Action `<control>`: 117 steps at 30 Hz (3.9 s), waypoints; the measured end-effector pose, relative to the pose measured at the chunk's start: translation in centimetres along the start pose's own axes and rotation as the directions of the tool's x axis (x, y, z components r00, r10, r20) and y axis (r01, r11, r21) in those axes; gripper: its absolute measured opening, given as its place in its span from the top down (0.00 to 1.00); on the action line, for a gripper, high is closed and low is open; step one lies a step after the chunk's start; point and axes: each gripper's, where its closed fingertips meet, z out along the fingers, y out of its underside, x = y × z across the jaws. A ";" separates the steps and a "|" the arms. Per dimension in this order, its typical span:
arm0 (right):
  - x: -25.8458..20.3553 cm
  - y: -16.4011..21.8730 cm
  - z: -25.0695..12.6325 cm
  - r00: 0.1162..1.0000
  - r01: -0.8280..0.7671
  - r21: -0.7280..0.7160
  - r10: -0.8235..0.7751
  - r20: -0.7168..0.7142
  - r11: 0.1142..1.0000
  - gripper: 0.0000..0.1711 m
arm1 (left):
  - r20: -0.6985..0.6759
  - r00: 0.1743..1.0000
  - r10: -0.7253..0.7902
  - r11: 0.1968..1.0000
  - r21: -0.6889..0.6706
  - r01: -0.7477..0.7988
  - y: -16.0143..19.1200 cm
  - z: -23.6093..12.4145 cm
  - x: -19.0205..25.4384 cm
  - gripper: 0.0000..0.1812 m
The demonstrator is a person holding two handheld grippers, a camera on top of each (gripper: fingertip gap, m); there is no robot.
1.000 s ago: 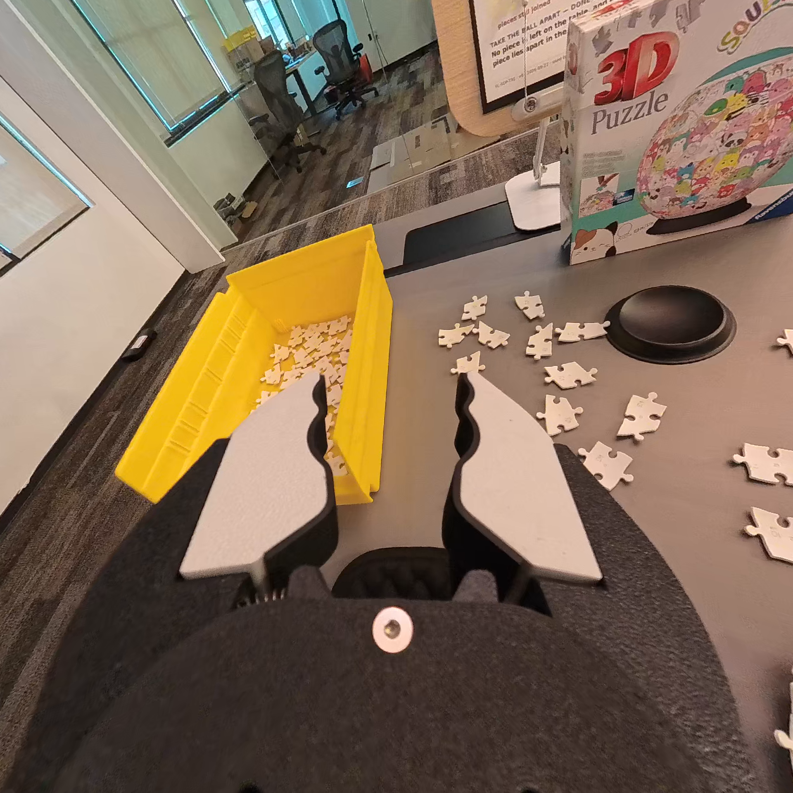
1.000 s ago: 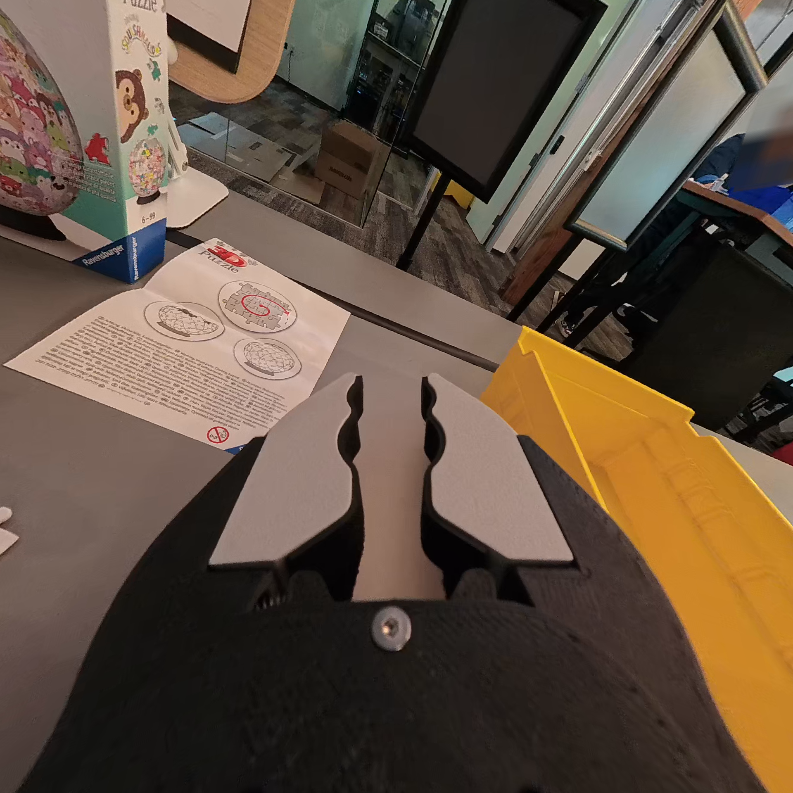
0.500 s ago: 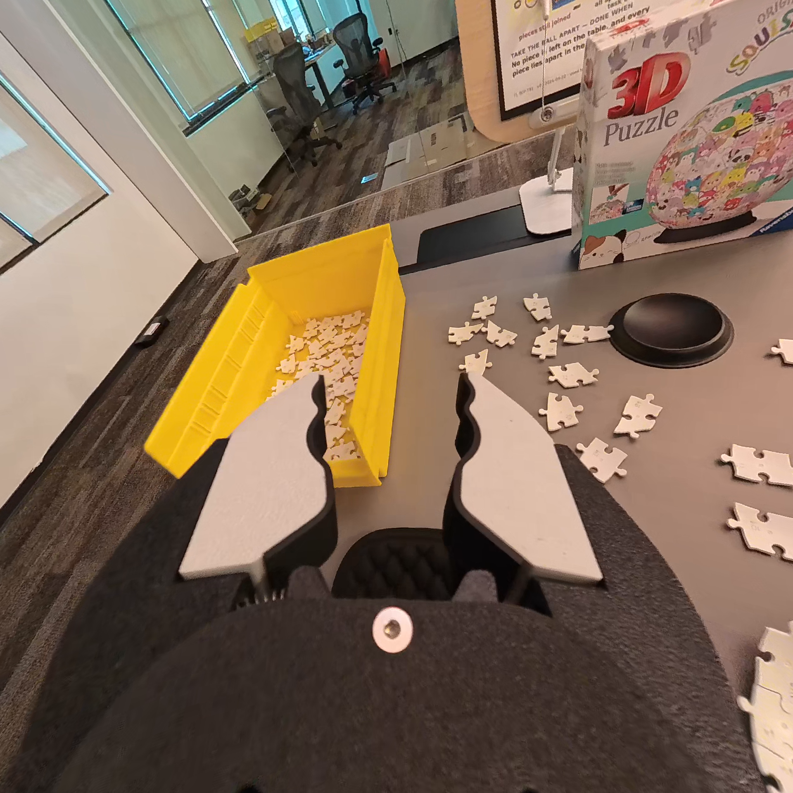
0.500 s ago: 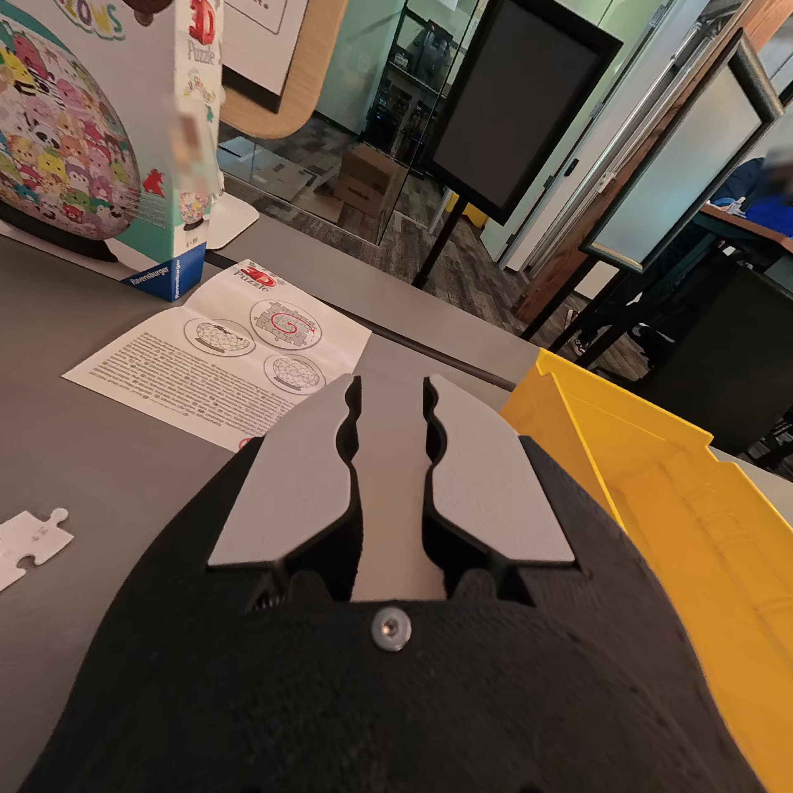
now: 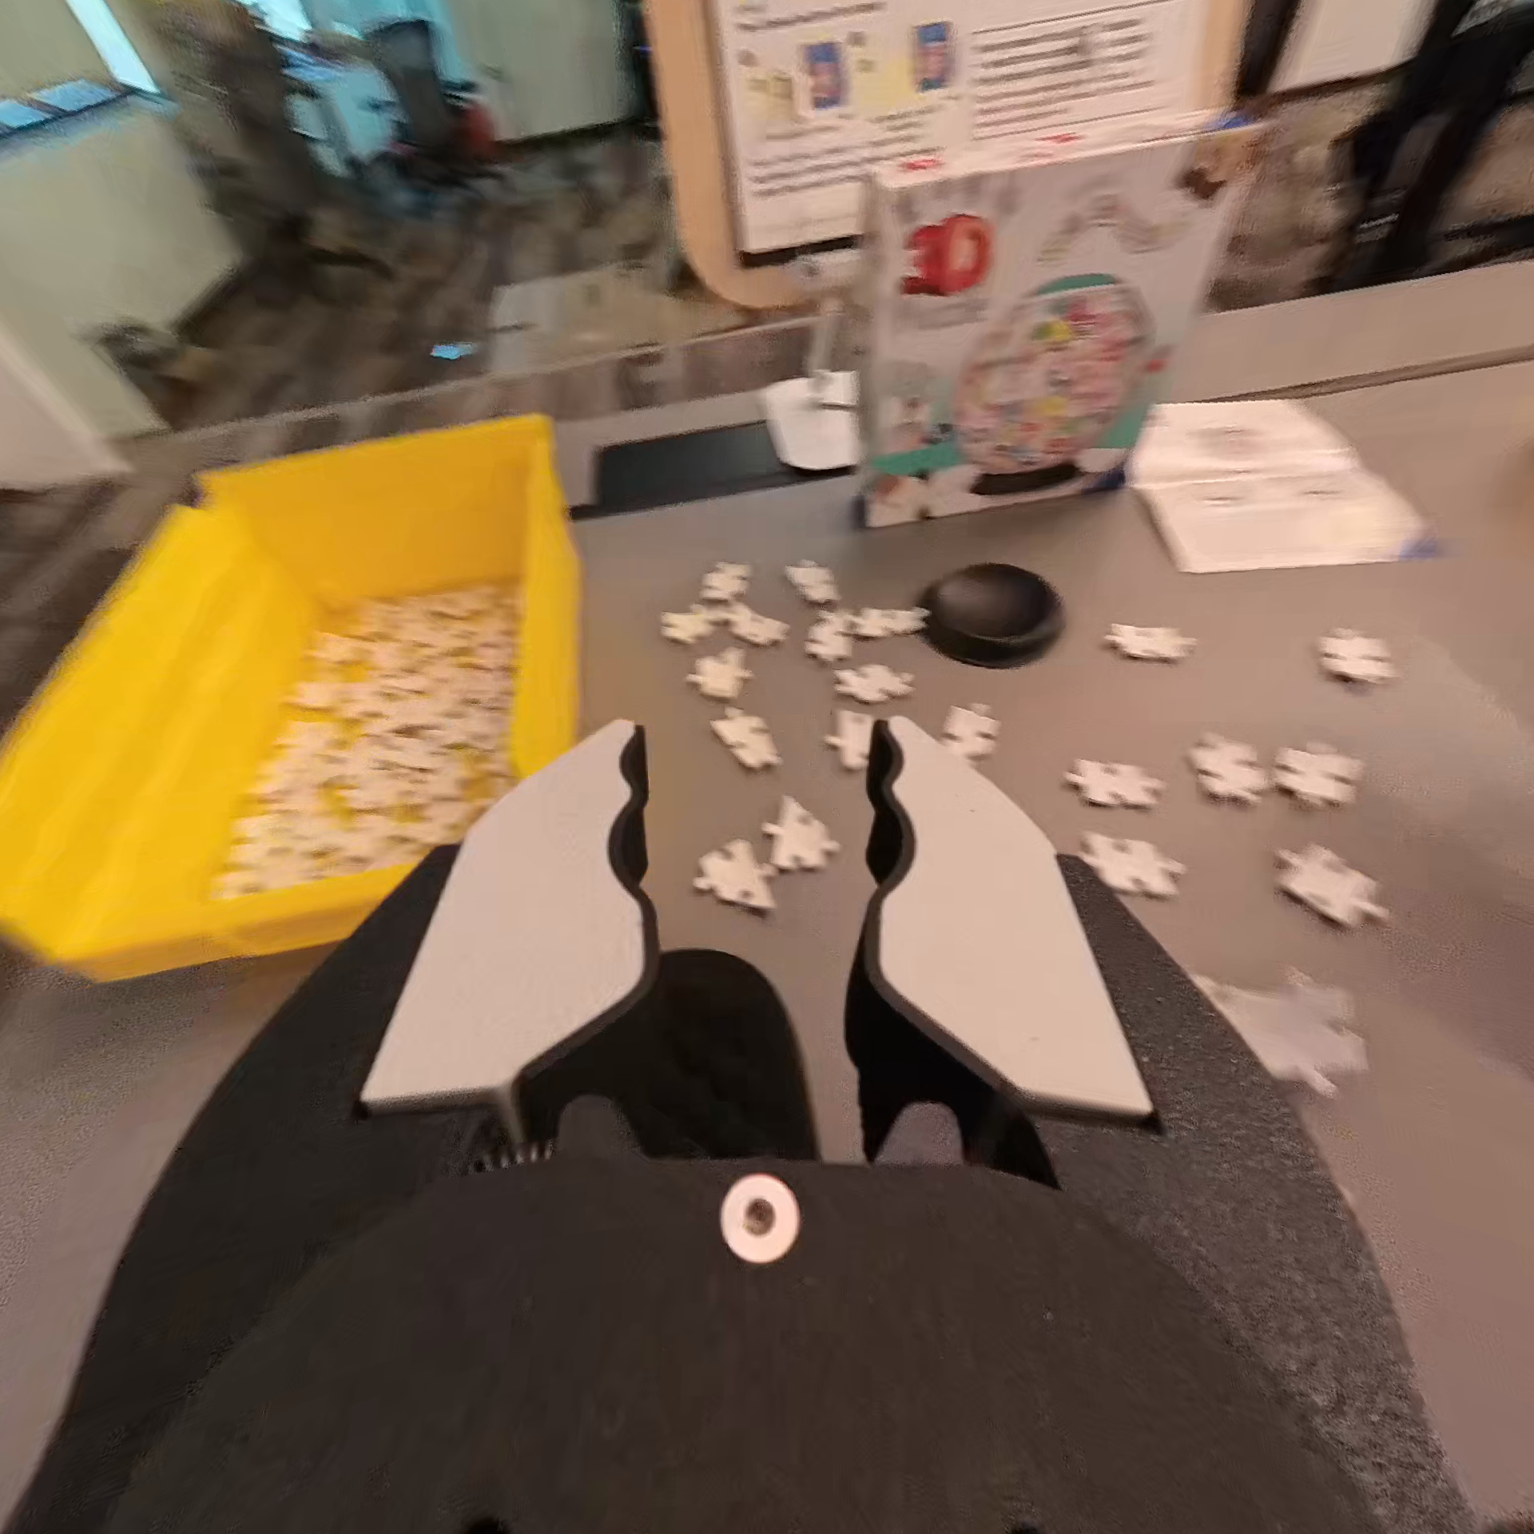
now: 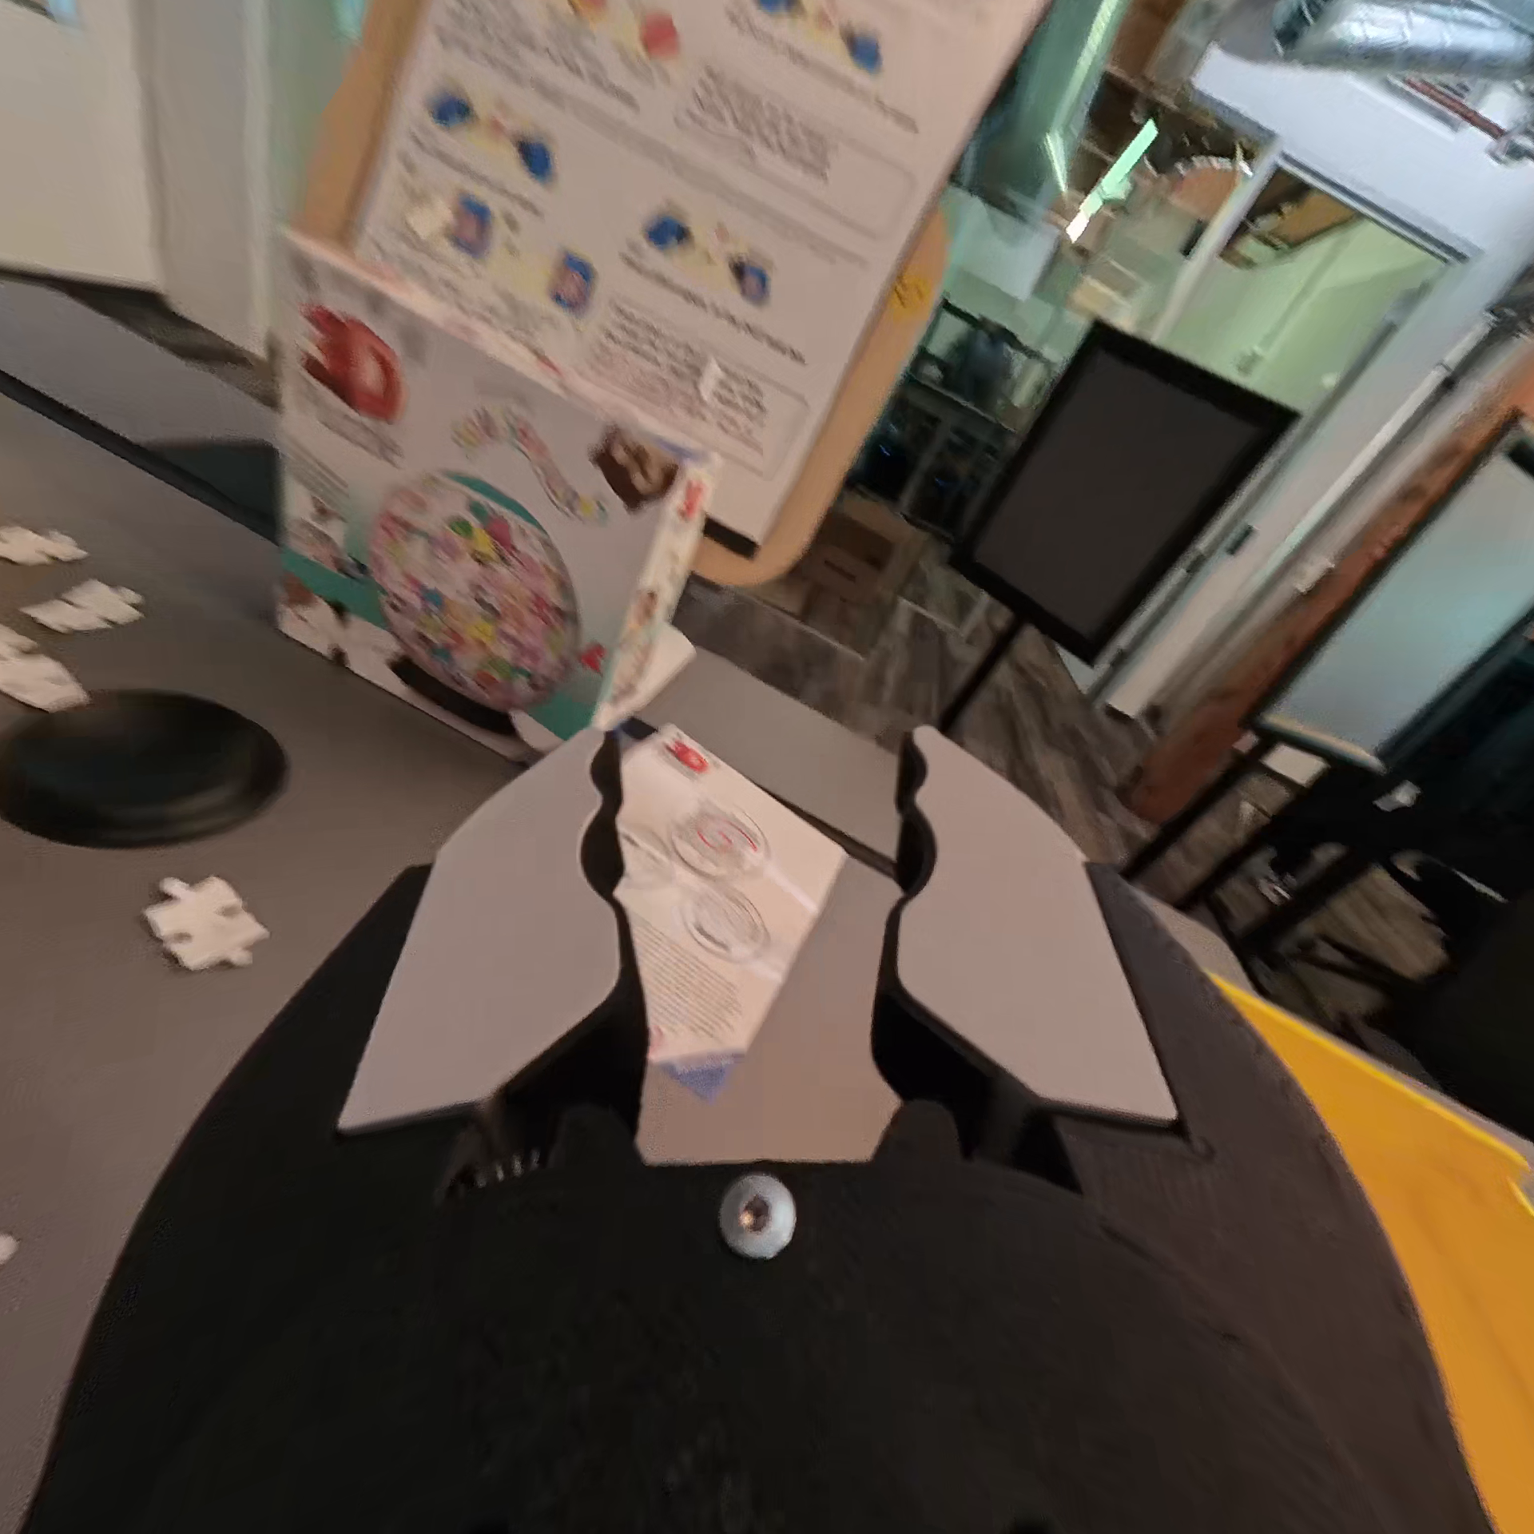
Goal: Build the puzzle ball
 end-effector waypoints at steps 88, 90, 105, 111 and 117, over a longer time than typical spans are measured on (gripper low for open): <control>6.4 -12.0 0.5 0.991 -0.048 0.248 0.015 0.136 0.968 0.74 | -0.725 0.685 -0.071 0.901 -0.342 -0.268 13.7 -2.4 19.0 0.91; 5.6 -12.2 0.5 0.986 -0.058 0.251 0.017 0.165 0.966 0.74 | -0.729 0.681 -0.073 0.901 -0.341 -0.268 13.6 -2.1 19.3 0.91; 5.5 -11.8 0.9 0.985 -0.062 0.232 0.021 0.173 0.971 0.74 | -0.729 0.683 -0.040 0.878 -0.352 -0.324 15.1 -2.0 19.0 0.92; 5.5 -11.7 0.9 0.984 -0.068 0.227 0.027 0.176 0.972 0.74 | -0.717 0.695 -0.041 0.875 -0.362 -0.322 15.3 -1.8 18.5 0.92; 5.2 -11.7 0.9 0.983 -0.063 0.223 0.022 0.182 0.973 0.73 | -0.704 0.709 -0.040 0.879 -0.361 -0.310 15.1 -1.8 17.9 0.92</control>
